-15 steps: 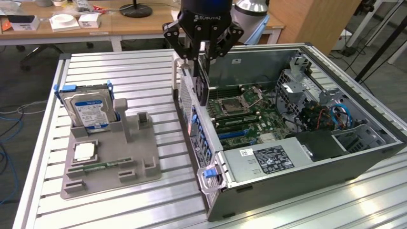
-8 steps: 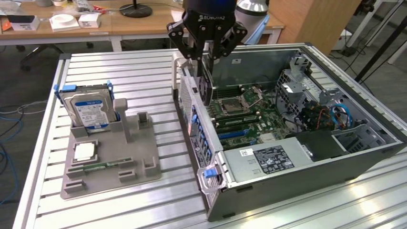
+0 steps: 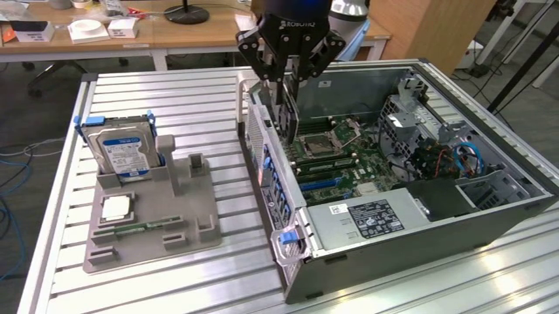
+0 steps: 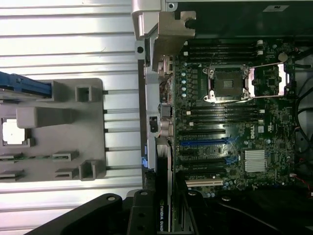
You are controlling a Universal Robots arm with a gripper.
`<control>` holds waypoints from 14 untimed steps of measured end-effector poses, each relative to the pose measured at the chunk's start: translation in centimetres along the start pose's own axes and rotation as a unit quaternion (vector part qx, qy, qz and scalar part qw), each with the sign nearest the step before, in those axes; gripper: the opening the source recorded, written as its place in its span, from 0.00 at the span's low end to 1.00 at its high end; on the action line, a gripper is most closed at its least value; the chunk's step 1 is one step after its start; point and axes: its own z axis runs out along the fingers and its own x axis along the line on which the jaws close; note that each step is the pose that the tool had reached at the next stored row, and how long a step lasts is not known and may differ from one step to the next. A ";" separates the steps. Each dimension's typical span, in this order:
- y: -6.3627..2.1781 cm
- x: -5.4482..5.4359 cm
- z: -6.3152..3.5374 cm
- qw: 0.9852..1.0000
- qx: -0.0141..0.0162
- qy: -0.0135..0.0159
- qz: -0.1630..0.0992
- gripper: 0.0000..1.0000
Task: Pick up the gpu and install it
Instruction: 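Pick up the gpu and move the gpu toward the slot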
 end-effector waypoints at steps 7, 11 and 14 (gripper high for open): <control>0.04 -0.6 0.01 1.000 0.000 0.000 0.000 0.26; 0.05 -0.9 0.02 1.000 0.000 0.000 0.000 0.26; 0.07 -1.1 0.02 1.000 0.000 0.000 0.000 0.26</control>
